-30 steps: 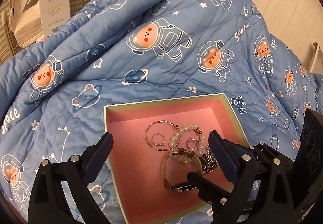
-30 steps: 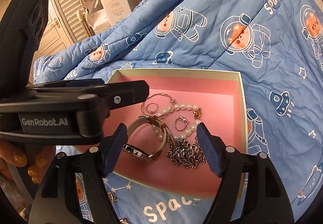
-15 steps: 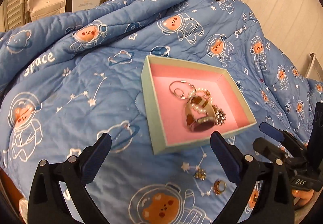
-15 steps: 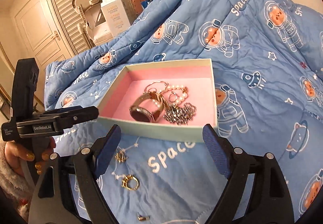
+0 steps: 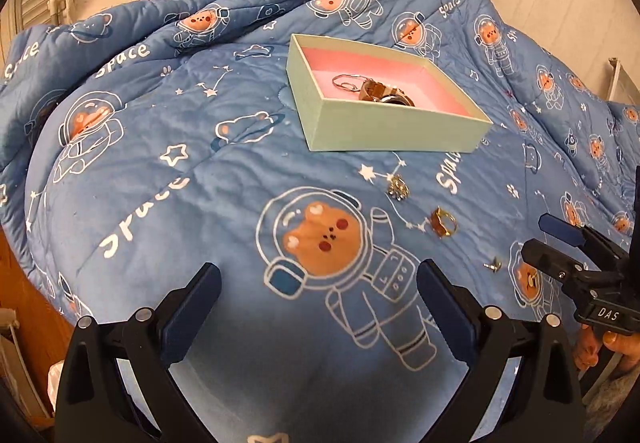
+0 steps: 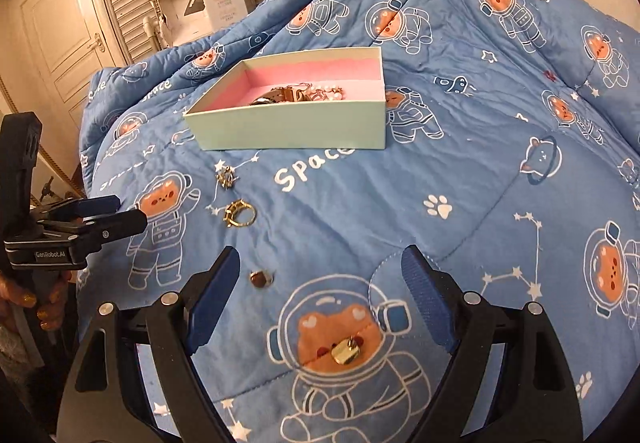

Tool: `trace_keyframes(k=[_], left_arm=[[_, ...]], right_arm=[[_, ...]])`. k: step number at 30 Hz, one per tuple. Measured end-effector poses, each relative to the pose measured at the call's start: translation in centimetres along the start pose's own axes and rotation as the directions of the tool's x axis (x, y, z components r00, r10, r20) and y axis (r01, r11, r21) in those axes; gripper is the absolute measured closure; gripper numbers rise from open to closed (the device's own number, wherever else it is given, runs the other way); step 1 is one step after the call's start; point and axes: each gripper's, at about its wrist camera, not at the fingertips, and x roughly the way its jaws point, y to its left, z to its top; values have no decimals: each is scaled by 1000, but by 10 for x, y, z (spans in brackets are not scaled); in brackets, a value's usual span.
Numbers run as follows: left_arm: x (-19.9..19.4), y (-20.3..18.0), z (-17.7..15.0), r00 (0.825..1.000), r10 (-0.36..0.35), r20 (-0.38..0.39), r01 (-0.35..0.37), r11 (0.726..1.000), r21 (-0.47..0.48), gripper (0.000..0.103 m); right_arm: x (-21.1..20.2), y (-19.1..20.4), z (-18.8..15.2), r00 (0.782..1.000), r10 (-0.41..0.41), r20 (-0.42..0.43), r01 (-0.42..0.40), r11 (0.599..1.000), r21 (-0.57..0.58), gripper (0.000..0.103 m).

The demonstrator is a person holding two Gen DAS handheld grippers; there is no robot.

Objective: Organize jewelry
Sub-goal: 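Move both tools back over the remaining jewelry on the quilt, then grasp the gold earring with the right tool while the left tool grasps the small stud earring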

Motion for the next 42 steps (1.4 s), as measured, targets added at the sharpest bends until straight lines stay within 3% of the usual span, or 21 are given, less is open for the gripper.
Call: trace_keyframes(k=[4,14,18,20,31,35,42], left_arm=[[-4,-19,-13,1000,-10,-5,10,998,56,7],[-7,-54,-26,1000,7,8,-8,988,157,9],[-6,-71,-30,1000,4,1,-4,976,218,21],[-4,-79,-30,1000,-4,-2,5,970,242,27],[20,-120,-20,996,-67,-60,83,940,331,44],[28,-131,-17,996,-62,-65,81,931,357,47],[37,-139,-14,995,-70,-73,92,923,373,67]], right_arm=[[-8,4,-17,999,-34,-18,33,999,-30,21],[-3,-6,-35,995,-60,-81,59,998,-18,56],[-2,-4,-35,995,-53,-83,50,998,-30,67],[-2,-3,-36,996,-42,-84,39,999,-36,78],[-7,-10,-39,997,-19,-81,19,1000,7,86],[-10,-14,-42,997,-17,-78,19,999,26,87],[-12,-19,-45,997,-9,-75,12,999,50,87]])
